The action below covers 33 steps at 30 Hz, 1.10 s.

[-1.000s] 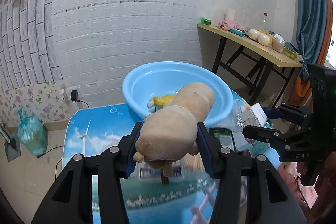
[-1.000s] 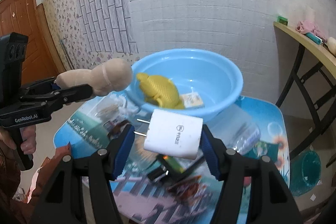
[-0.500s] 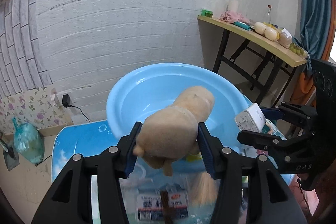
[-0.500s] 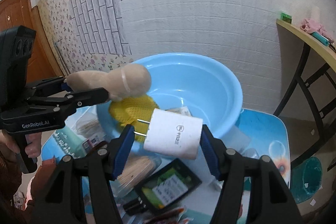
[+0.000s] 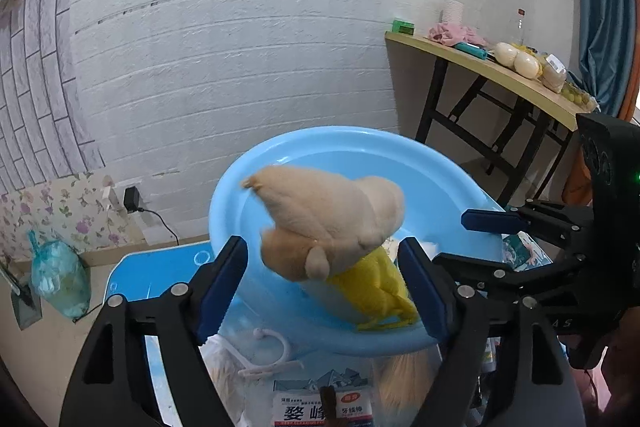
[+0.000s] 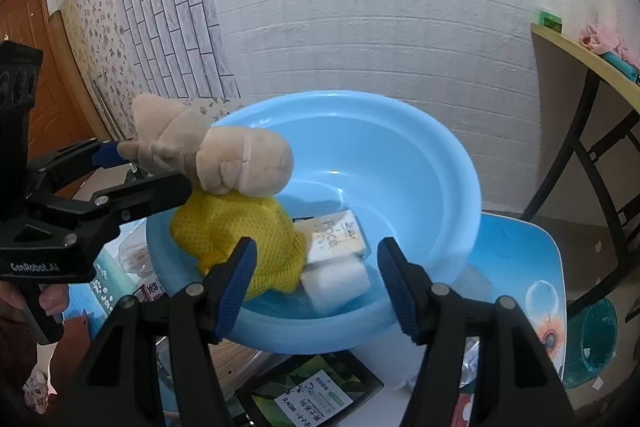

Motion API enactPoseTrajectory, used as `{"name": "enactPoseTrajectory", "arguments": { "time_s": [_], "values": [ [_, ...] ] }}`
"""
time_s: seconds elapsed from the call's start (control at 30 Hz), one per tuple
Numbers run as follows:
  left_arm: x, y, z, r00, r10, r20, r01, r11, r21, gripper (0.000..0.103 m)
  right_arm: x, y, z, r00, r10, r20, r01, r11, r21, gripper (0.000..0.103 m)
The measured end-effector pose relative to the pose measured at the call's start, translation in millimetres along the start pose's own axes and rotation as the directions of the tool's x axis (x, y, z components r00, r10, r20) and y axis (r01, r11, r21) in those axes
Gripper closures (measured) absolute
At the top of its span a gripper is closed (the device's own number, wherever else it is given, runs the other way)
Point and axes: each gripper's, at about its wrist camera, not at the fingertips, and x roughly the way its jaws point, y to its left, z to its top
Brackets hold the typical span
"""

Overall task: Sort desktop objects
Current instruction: 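Carry the plush toy and charger into the blue basin and release both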

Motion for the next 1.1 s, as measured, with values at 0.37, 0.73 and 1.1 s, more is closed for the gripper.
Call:
{"name": "enactPoseTrajectory", "arguments": {
  "time_s": [0.37,0.73,1.1],
  "values": [
    [-14.7,10.7,-17.8,1.000,0.017,-0.016,-0.018,0.999,-0.038,0.023,-17.0,3.9,-9.2,1.000,-0.012,0.016,0.012,1.000,0.002,0.040],
    [-17.9,-24.1,-10.6,0.998,-0.061,0.012,0.061,0.998,0.003,0.023,-35.2,-5.1,-15.3,0.998,-0.045,0.033,0.044,0.998,0.034,0.041],
    [-3.4,-43.3,18.4,0.999,-0.016,0.039,0.012,0.997,0.081,0.023,-57.4,-34.8,-21.4,0.992,-0.116,0.047,0.110,0.988,0.110,0.040]
  ]
}}
